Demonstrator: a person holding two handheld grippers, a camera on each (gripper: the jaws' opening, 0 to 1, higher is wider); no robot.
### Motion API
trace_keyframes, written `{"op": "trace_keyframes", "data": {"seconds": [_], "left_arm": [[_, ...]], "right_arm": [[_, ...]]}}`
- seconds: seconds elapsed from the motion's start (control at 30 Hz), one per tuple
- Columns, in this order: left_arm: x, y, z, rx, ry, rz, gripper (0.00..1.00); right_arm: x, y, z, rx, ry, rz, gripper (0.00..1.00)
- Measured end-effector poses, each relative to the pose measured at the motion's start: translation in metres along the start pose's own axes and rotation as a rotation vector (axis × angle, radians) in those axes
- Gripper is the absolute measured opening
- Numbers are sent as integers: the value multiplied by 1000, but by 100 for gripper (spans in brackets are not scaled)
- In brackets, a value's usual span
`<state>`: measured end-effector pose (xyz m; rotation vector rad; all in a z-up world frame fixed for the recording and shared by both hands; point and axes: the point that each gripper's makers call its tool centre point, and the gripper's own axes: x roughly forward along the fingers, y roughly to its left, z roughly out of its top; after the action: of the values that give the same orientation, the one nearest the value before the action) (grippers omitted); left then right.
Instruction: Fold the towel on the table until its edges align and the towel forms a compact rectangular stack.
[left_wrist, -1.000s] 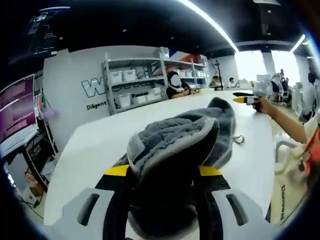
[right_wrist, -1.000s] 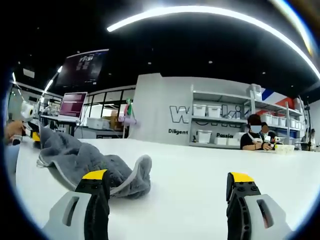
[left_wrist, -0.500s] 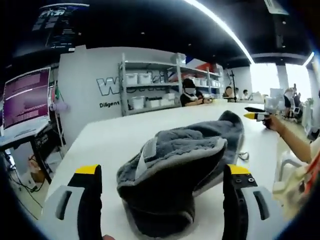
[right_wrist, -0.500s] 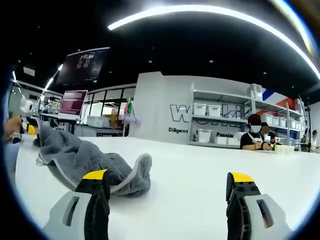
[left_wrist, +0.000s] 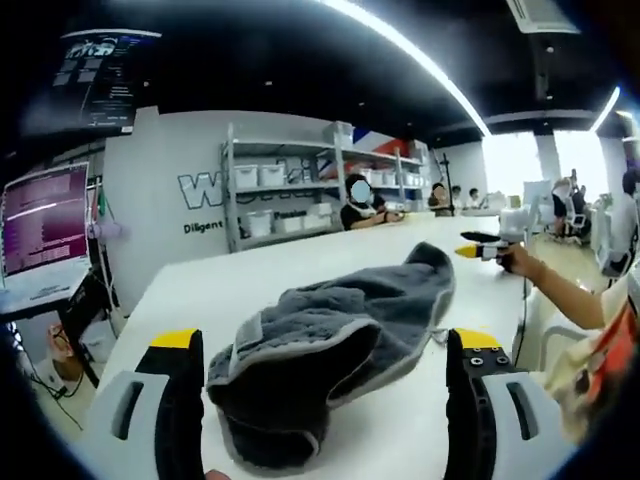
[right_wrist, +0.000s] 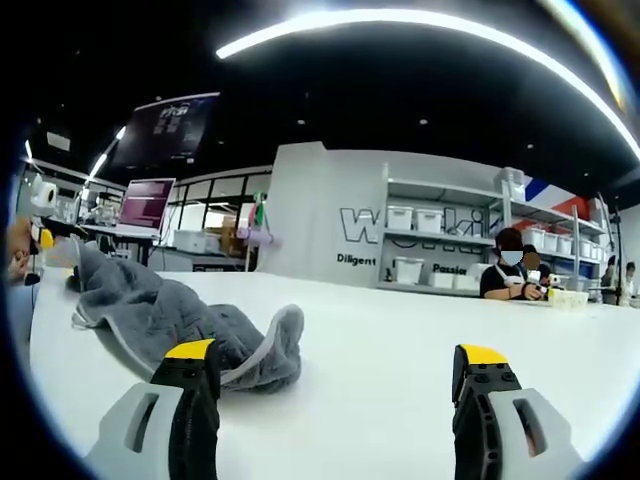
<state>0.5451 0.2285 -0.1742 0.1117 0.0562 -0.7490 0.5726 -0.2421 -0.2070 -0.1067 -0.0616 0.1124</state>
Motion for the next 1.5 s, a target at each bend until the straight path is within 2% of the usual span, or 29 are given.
{"op": "trace_keyframes", "data": {"seconds": [0.1, 0.23, 0.4, 0.53, 0.7, 0.83, 1.07, 1.13, 1.3, 1.4, 1.5], "left_arm": [[5, -9, 3, -2, -13, -10, 99], [19, -19, 6, 15, -1, -28, 99], [42, -30, 16, 9, -43, -27, 99], [61, -37, 15, 30, -57, -11, 99], [85, -54, 18, 26, -111, -33, 99], [101, -51, 13, 77, -107, 13, 99], [126, -51, 1, 73, -112, 29, 98], [131, -49, -3, 94, -110, 42, 98], [134, -48, -10, 129, -119, 52, 97], [134, -47, -8, 140, -155, 58, 97], [131, -46, -3, 113, -188, 53, 98]], "right_arm": [[1, 0, -1, -5, 6, 0, 99], [0, -1, -1, -8, 8, -3, 99], [0, -2, -1, -1, 2, -6, 99], [0, -2, 0, 3, -3, -5, 99], [-2, -2, 0, 6, -6, -5, 99], [-3, -2, 1, 9, -10, -10, 99], [-3, -2, 2, 15, -16, -11, 99], [-3, -2, 3, 17, -18, -11, 99], [-3, -2, 3, 17, -17, -9, 99], [-3, -2, 3, 16, -17, -10, 99], [-3, -2, 3, 15, -17, -11, 99]]}}
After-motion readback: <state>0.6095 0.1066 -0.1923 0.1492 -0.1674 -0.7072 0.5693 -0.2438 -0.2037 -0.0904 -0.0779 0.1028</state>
